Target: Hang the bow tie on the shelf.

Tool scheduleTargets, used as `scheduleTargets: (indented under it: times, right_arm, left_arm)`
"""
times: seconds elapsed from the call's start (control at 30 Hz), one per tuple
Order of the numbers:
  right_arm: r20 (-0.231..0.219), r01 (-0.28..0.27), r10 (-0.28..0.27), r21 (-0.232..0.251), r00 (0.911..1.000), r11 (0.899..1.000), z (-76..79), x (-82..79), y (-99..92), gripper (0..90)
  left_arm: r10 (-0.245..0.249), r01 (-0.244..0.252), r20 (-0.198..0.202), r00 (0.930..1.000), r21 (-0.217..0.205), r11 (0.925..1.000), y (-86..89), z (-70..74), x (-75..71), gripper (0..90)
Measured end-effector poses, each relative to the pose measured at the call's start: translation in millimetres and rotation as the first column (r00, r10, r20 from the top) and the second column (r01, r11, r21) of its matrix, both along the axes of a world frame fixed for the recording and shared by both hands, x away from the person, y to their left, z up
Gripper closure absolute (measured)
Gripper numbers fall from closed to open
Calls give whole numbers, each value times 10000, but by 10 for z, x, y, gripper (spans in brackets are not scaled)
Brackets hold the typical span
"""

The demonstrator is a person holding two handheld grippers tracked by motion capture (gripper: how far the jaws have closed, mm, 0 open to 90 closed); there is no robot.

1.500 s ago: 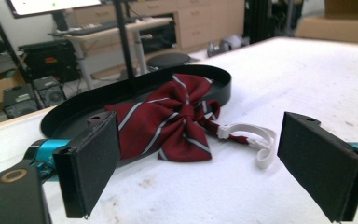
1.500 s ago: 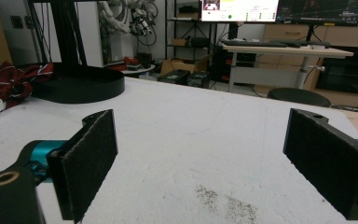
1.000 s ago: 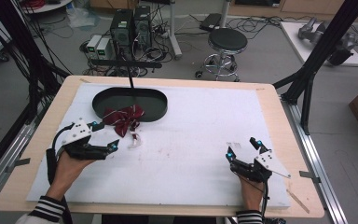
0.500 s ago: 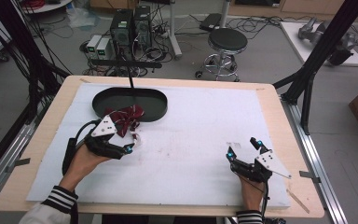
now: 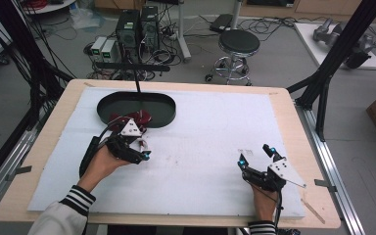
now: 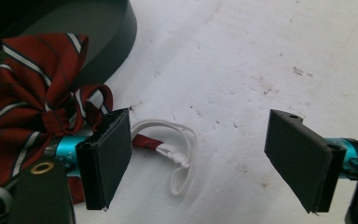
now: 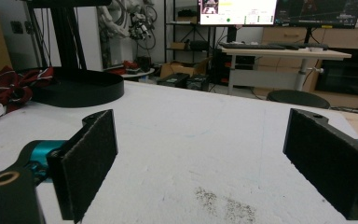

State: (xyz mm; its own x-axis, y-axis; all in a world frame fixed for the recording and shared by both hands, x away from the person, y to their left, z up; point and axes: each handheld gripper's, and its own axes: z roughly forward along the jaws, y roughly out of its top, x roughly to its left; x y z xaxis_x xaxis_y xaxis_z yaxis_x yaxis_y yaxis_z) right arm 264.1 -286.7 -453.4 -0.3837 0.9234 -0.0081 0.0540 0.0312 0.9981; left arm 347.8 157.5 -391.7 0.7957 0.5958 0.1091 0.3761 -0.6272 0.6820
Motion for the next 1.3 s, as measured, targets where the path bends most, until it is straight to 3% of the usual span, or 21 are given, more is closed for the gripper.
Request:
scheduleTargets:
  times: [0.4,0.73,1.0,1.13,1.3]
  right_arm:
    - [13,4,-4,-4,10000,10000,0,1,-1,89]
    - [5,-2,2,-4,10000,10000,0,0,0,89]
    - [23,8,-8,-2,10000,10000,0,0,-1,89]
    - [-13,13,-13,37,10000,10000,-1,-3,4,89]
    - [-11,1,-1,27,10000,10000,0,-4,3,89]
  left_arm:
    - [115,-68,-585,9982,809,9967,-100,-197,96,330]
    - [393,-316,-889,9953,870,9957,-109,-247,146,482]
    - [694,-610,-1008,9925,841,9946,-131,-254,157,496]
    - [494,-436,-834,9953,701,9966,-160,-224,124,496]
    - [537,-454,-971,9938,860,9953,-167,-234,148,496]
